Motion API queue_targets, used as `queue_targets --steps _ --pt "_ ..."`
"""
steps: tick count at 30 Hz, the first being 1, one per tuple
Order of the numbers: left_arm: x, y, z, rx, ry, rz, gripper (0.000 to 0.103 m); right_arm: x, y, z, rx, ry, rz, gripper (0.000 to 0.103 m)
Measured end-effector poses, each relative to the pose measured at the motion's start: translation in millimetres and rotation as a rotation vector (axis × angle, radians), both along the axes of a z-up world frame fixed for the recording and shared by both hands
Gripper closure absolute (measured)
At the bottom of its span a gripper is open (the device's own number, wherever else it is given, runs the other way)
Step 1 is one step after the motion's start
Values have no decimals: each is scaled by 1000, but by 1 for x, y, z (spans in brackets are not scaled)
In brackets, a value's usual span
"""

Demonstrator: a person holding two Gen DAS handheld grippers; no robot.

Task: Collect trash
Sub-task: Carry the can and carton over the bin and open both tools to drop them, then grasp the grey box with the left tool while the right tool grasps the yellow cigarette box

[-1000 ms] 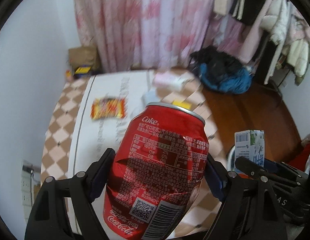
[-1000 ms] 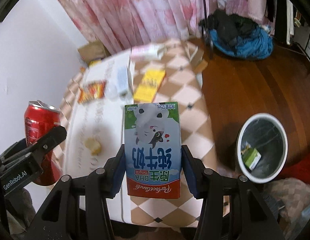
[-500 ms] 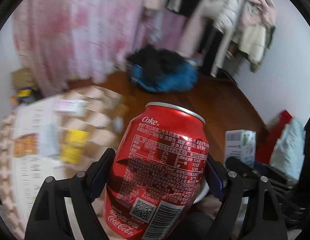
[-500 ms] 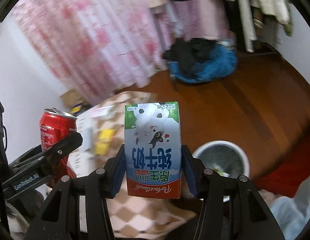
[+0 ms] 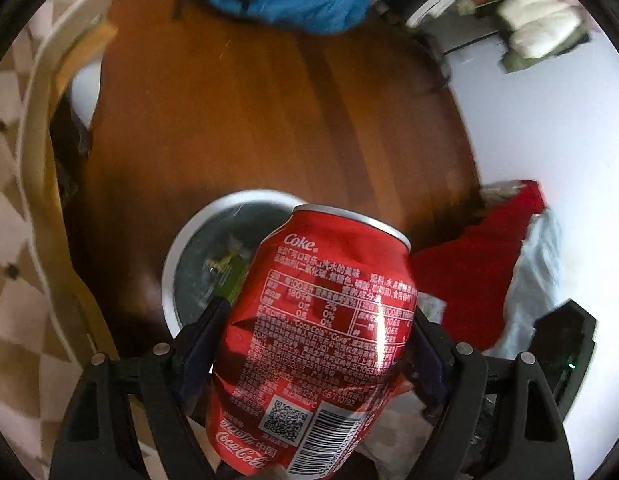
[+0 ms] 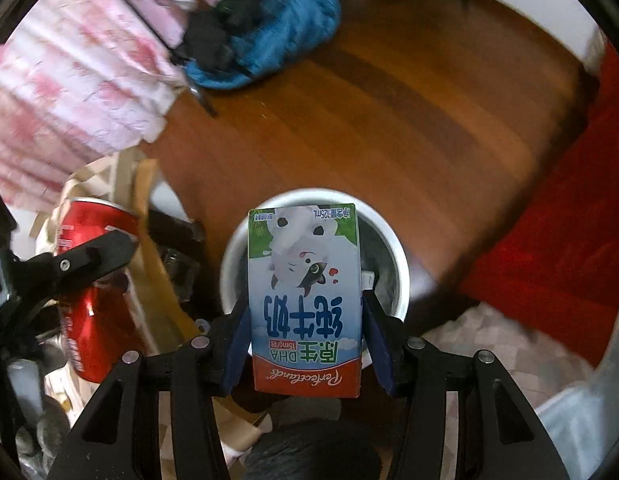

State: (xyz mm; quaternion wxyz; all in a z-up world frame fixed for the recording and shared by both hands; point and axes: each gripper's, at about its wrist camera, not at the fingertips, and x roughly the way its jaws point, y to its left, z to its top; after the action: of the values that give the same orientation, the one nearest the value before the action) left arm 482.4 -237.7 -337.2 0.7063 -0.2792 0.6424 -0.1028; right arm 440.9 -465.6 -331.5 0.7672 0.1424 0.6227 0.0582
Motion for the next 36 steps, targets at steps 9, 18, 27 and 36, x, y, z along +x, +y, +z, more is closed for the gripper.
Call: queue_targets --steps 9,18,27,36 --pt "2 -11 -28 124 42 -40 2 9 -16 -60 46 116 -57 48" --pt "-17 -8 -4 396 -82 -49 2 0 -15 -77 -43 196 -40 3" --pt "-33 -12 24 485 -119 -83 2 -14 -5 -50 -172 184 7 2" --pt "-50 -6 89 513 -218 -60 2 -26 -7 14 -168 113 -13 2"
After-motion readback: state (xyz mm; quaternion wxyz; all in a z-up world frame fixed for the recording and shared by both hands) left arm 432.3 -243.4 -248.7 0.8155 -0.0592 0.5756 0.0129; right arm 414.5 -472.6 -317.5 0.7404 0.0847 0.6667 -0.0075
